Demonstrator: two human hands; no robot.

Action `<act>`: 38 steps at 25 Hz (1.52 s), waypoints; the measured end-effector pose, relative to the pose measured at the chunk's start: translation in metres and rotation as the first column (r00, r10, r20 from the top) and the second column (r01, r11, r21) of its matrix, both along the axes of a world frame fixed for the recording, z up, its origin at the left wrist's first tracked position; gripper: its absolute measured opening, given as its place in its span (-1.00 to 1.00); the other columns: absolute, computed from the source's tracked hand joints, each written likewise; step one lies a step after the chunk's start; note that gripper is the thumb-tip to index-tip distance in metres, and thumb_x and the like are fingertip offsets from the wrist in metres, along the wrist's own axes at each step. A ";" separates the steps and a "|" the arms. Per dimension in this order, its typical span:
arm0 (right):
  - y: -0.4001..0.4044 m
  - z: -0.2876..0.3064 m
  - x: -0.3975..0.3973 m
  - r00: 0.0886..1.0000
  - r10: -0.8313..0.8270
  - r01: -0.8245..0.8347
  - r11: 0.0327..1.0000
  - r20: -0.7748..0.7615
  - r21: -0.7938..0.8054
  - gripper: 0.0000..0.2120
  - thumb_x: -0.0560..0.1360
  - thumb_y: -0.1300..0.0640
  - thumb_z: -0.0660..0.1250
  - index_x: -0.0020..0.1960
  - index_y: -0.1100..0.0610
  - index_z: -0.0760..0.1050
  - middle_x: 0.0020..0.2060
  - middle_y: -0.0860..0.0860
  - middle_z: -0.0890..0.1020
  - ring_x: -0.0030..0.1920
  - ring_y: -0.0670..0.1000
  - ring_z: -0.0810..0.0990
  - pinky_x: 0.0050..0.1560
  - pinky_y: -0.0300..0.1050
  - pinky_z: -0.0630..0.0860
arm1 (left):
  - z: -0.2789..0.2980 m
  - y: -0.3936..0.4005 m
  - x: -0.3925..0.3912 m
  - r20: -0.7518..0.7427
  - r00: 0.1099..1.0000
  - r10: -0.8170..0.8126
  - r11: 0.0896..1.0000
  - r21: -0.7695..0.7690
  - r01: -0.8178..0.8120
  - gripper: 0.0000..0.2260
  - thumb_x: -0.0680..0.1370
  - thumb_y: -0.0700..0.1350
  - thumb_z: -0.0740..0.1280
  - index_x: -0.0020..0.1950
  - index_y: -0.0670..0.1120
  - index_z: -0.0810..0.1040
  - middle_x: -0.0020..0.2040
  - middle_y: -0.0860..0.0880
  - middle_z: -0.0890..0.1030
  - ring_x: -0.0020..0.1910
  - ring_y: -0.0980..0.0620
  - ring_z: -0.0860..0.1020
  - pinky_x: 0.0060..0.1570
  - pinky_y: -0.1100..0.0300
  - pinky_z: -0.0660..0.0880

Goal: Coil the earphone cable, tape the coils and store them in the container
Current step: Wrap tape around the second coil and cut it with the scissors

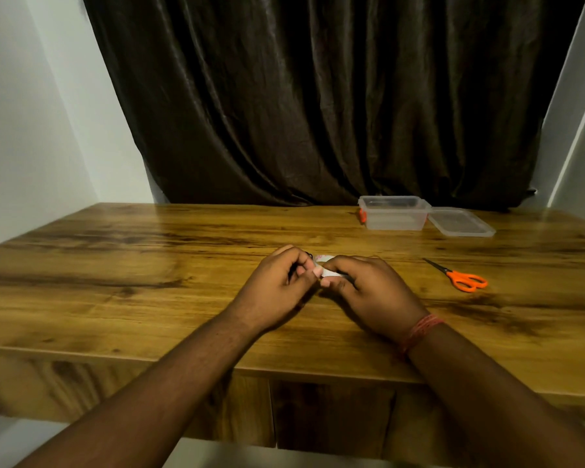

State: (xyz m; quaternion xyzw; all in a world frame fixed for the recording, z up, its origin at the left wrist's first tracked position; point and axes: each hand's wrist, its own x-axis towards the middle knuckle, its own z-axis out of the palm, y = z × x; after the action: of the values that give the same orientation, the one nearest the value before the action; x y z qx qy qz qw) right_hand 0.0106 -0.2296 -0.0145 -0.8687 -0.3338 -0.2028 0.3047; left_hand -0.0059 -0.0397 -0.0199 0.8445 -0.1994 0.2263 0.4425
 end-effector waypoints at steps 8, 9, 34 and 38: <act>0.001 0.002 -0.002 0.998 -0.029 0.033 0.996 0.057 -0.077 -0.73 0.57 -0.06 0.29 0.22 -0.01 0.57 0.07 -0.06 0.68 0.04 0.00 0.60 0.04 -0.10 0.43 | 0.000 0.000 0.001 0.051 0.998 0.026 0.996 0.088 -0.030 -0.96 0.57 -0.12 0.35 -0.07 0.00 0.57 -0.12 0.12 0.51 -0.19 0.16 0.50 -0.28 0.39 0.43; 0.001 0.002 -0.003 0.998 -0.033 0.038 0.996 0.060 -0.083 -0.74 0.57 -0.07 0.29 0.20 -0.01 0.57 0.05 -0.06 0.68 0.02 0.00 0.60 0.00 -0.11 0.40 | 0.000 0.001 0.001 0.062 0.998 0.025 0.994 0.104 -0.031 -0.95 0.56 -0.12 0.35 -0.08 0.02 0.56 -0.13 0.12 0.51 -0.18 0.17 0.50 -0.27 0.41 0.41; 0.000 0.000 0.001 0.999 -0.010 0.009 0.999 -0.031 -0.036 -0.84 0.60 -0.03 0.26 0.08 -0.03 0.58 -0.04 -0.09 0.68 -0.04 -0.04 0.60 -0.02 0.03 0.53 | 0.001 -0.001 -0.003 -0.117 0.993 0.003 0.996 -0.089 -0.013 -0.89 0.58 -0.13 0.37 -0.13 -0.03 0.50 -0.16 -0.11 0.62 -0.35 -0.06 0.64 -0.45 0.12 0.59; 0.000 -0.001 0.001 0.999 -0.015 0.014 0.999 -0.031 -0.051 -0.84 0.60 -0.03 0.26 0.06 -0.03 0.58 -0.07 -0.08 0.67 -0.06 -0.02 0.60 -0.04 0.04 0.53 | 0.000 0.003 0.000 -0.178 0.980 -0.093 0.970 -0.240 0.048 -0.87 0.56 -0.14 0.41 -0.10 -0.05 0.48 -0.16 -0.22 0.62 -0.36 -0.03 0.61 -0.40 0.16 0.58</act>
State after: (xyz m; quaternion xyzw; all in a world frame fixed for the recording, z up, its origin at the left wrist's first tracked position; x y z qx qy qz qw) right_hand 0.0118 -0.2291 -0.0150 -0.8817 -0.3276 -0.1826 0.2863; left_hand -0.0058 -0.0371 -0.0200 0.7963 -0.1586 0.1516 0.5637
